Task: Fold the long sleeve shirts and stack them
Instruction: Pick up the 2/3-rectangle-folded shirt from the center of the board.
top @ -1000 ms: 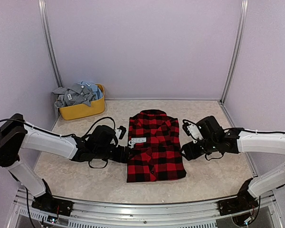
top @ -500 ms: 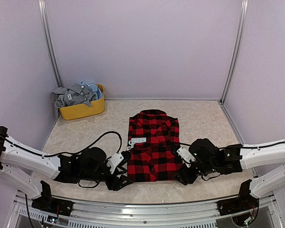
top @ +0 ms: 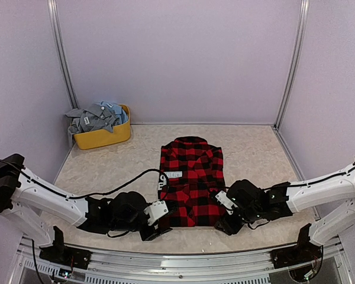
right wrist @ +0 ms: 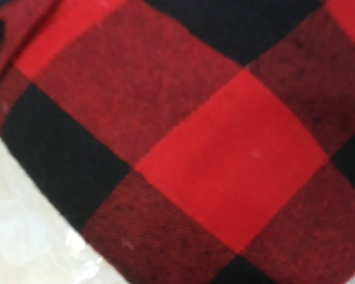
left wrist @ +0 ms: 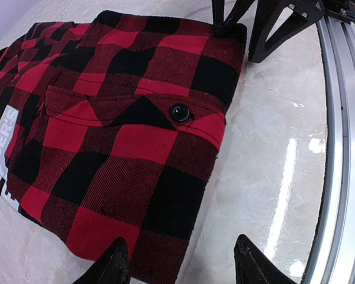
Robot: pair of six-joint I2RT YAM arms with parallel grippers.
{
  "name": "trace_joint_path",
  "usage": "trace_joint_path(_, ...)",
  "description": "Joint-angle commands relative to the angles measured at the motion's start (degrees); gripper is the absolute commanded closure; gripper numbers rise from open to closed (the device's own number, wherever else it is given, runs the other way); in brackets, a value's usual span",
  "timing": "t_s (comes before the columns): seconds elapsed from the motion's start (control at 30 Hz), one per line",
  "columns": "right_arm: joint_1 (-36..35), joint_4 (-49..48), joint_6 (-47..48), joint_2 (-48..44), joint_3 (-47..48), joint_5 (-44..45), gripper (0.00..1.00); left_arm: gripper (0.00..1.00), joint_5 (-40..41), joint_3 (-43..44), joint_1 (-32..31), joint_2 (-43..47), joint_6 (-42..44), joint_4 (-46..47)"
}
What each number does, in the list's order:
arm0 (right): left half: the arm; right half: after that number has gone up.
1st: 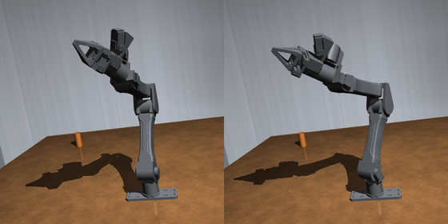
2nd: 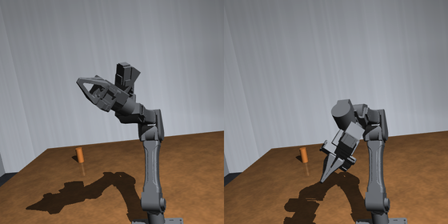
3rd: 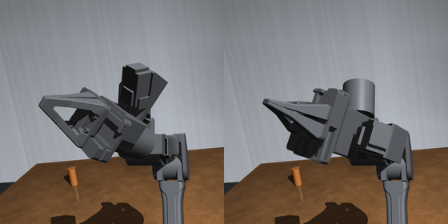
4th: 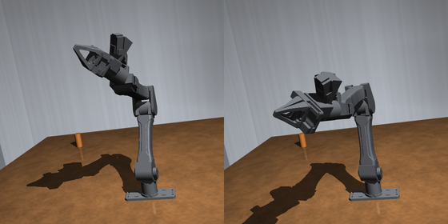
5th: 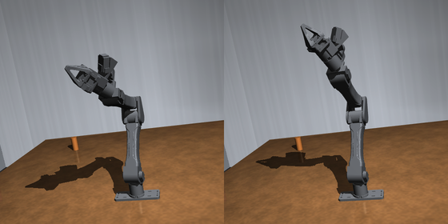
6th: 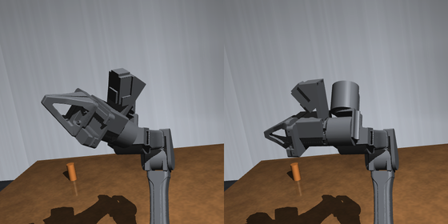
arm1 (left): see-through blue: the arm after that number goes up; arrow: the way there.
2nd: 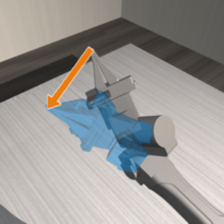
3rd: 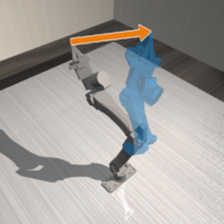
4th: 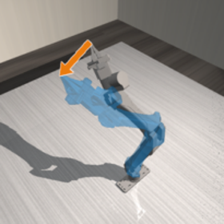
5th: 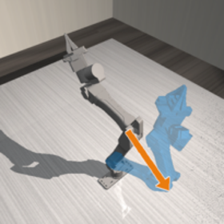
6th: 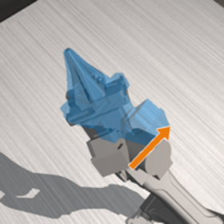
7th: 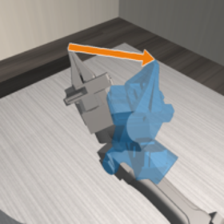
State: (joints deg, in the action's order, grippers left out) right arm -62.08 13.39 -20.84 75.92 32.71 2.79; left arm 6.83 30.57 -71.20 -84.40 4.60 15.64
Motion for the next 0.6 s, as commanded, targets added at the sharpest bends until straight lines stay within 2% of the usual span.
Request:
trace_joint_path(0.0,-0.55,-0.35,-1.80,1.92,0.15,-0.96,0.45,0.44,0.86,3.04,-0.43,-3.11,6.85,-0.35)
trace_joint_path(0.37,-0.49,0.58,-2.55,1.62,-0.20,-1.88,0.43,0.50,1.72,5.54,-0.44,-8.20,11.52,-5.68)
trace_joint_path(0.57,-0.49,0.79,-2.79,-1.77,0.03,-2.70,0.36,0.62,1.81,8.02,-0.48,-11.88,11.74,-7.51)
